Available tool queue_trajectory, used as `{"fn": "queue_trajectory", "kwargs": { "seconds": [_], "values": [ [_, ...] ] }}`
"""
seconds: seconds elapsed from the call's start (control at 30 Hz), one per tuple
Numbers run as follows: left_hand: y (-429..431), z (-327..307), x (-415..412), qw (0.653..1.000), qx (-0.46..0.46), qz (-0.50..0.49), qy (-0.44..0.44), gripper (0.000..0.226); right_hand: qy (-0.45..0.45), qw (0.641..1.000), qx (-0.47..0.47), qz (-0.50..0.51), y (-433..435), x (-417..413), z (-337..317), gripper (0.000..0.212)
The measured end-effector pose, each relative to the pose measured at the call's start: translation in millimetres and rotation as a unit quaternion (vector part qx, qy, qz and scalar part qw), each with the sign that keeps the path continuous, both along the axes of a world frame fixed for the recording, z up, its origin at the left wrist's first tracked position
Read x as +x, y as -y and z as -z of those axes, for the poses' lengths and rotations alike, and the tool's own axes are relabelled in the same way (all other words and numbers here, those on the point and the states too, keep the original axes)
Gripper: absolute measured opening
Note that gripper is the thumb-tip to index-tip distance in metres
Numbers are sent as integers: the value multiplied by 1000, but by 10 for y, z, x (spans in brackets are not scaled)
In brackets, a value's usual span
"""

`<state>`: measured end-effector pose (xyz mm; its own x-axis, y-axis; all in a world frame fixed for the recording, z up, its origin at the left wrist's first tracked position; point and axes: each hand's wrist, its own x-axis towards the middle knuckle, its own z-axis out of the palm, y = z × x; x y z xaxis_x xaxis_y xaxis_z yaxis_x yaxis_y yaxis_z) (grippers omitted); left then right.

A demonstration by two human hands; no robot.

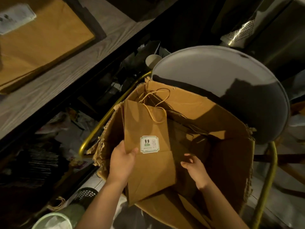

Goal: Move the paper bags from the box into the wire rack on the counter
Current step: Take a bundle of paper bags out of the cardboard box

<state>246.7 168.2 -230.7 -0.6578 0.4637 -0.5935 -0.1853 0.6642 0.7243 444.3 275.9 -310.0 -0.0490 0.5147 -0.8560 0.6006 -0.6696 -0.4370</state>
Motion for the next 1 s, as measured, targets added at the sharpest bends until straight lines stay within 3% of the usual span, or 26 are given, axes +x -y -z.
{"fn": "queue_trajectory", "kwargs": {
  "seconds": [0.23,0.4,0.53,0.7,0.87,1.0],
  "values": [
    [90,36,-118,991,-80,40,-102,18,95,994,-34,29,-236,-42,295,62],
    [135,64,-167,979,-138,56,-141,25,85,995,-34,35,-231,5,376,54],
    [139,64,-190,978,-149,56,-132,26,166,981,-33,91,-262,-92,451,56],
    [106,66,-202,981,-160,47,-103,27,116,982,-68,130,-218,-255,457,43],
    [130,55,-207,985,-150,35,-78,29,47,981,-111,155,-229,-427,331,49],
    [118,23,-206,987,-146,20,-58,26,-46,974,-59,212,-204,-380,86,44]
  ]
}}
